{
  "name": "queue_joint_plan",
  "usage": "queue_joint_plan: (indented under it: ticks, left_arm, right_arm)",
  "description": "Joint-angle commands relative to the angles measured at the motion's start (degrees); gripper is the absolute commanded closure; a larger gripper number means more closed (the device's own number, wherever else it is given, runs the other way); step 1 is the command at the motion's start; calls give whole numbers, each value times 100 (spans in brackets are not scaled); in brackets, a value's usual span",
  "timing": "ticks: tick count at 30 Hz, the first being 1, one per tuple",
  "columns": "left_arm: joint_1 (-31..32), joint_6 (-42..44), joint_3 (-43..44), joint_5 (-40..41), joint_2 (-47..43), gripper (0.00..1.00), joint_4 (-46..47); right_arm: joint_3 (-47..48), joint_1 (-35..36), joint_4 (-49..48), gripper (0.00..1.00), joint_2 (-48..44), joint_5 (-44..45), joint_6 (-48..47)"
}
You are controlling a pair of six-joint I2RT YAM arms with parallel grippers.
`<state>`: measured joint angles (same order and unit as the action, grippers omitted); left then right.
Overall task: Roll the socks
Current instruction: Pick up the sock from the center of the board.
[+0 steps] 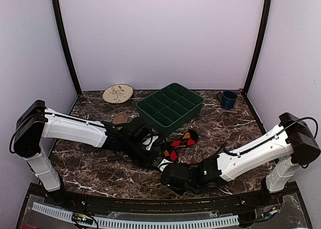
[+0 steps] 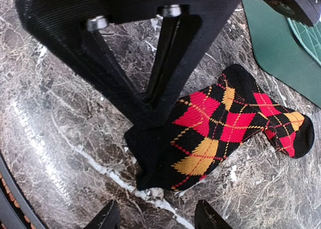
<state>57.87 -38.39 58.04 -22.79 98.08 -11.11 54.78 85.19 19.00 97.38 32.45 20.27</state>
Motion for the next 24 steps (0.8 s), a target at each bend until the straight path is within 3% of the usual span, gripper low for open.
queue_joint_plan:
  ticks: [1,24]
  left_arm:
    - [14,-39,129,-219,-302,100,-46]
    - [14,-81,179,-411,-201,100,26]
  right_arm:
    - [148,51,-268,48,179,249,-37]
    - [685,43,-675,48,755,210,-369]
